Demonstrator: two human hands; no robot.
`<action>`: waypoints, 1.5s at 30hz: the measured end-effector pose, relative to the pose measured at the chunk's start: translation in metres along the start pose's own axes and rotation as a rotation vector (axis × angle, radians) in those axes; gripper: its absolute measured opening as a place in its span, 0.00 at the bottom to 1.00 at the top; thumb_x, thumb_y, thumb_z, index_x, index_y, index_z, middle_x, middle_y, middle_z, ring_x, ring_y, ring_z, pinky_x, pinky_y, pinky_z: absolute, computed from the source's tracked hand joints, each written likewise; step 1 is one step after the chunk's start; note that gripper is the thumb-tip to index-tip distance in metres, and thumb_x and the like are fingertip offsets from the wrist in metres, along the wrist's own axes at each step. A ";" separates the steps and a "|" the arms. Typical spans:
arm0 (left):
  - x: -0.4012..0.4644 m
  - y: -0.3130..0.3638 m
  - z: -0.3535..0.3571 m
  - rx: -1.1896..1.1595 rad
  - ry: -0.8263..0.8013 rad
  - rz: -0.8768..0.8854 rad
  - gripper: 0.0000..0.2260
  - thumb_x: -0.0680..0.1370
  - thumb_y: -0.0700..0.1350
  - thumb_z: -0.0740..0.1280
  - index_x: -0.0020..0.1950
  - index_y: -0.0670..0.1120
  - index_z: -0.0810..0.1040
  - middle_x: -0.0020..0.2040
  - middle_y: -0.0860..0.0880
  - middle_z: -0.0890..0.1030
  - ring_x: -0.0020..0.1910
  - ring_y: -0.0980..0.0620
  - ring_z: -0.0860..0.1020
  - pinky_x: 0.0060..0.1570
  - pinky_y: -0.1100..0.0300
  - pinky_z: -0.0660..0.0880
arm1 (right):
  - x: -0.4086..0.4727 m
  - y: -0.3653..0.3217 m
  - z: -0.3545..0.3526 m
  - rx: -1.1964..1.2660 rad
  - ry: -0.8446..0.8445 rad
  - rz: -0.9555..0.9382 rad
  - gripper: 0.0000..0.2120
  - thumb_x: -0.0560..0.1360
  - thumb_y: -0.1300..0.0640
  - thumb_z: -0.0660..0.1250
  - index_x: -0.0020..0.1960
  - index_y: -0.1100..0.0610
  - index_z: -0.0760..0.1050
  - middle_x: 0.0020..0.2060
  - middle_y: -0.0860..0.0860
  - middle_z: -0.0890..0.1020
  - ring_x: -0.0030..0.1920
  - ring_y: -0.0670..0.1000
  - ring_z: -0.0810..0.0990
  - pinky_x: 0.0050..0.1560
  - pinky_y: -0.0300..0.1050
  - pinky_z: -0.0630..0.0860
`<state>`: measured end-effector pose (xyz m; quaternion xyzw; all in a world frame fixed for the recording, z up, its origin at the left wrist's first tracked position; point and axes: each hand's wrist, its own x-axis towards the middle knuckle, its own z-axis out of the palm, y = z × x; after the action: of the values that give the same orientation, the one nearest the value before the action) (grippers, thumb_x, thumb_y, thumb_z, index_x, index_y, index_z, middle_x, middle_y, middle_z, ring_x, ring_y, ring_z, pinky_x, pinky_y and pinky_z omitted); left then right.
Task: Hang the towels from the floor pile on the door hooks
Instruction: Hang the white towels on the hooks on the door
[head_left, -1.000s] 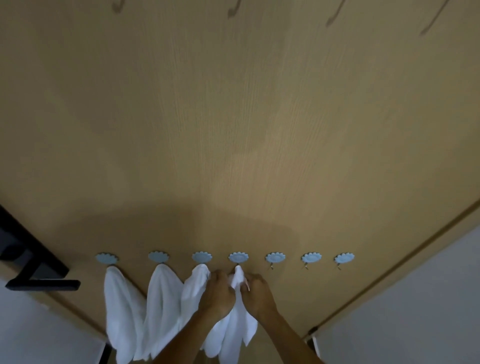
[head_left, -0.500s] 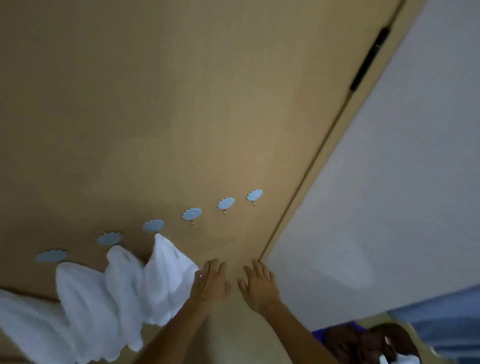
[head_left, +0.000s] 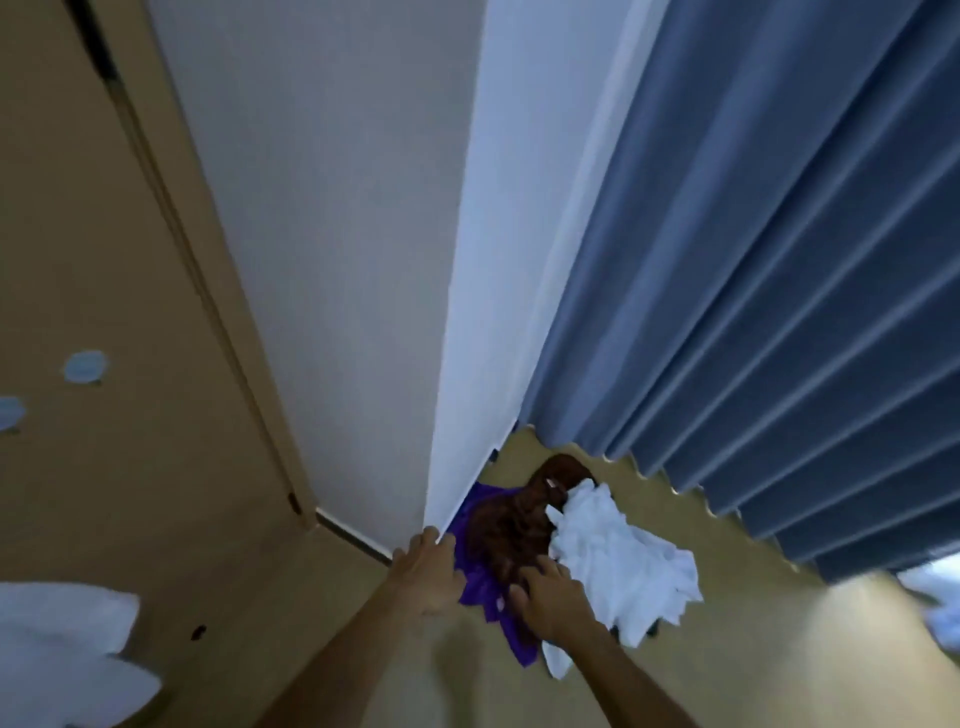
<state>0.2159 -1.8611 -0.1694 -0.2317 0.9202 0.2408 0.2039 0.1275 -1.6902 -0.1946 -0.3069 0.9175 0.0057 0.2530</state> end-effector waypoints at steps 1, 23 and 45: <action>0.002 0.026 0.010 0.024 -0.024 0.027 0.20 0.77 0.51 0.59 0.66 0.46 0.66 0.67 0.44 0.66 0.68 0.44 0.65 0.66 0.47 0.65 | -0.014 0.030 0.004 0.006 0.001 0.048 0.20 0.80 0.44 0.52 0.68 0.51 0.67 0.71 0.53 0.65 0.70 0.53 0.65 0.65 0.49 0.66; 0.127 0.290 0.145 0.198 -0.356 0.178 0.13 0.79 0.47 0.56 0.61 0.43 0.66 0.64 0.43 0.65 0.64 0.43 0.66 0.61 0.49 0.69 | -0.079 0.360 0.059 0.415 -0.222 0.458 0.16 0.78 0.51 0.58 0.63 0.53 0.71 0.58 0.53 0.74 0.63 0.50 0.73 0.61 0.40 0.69; 0.233 0.236 0.248 -0.104 -0.337 -0.457 0.22 0.78 0.48 0.59 0.71 0.47 0.62 0.68 0.45 0.64 0.68 0.45 0.64 0.63 0.49 0.67 | 0.227 0.429 0.110 0.198 -0.610 0.027 0.05 0.76 0.60 0.58 0.43 0.57 0.72 0.43 0.52 0.76 0.51 0.54 0.77 0.52 0.44 0.74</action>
<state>-0.0313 -1.6212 -0.3994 -0.3999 0.7838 0.2704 0.3907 -0.2198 -1.4509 -0.4594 -0.2525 0.7995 0.0113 0.5449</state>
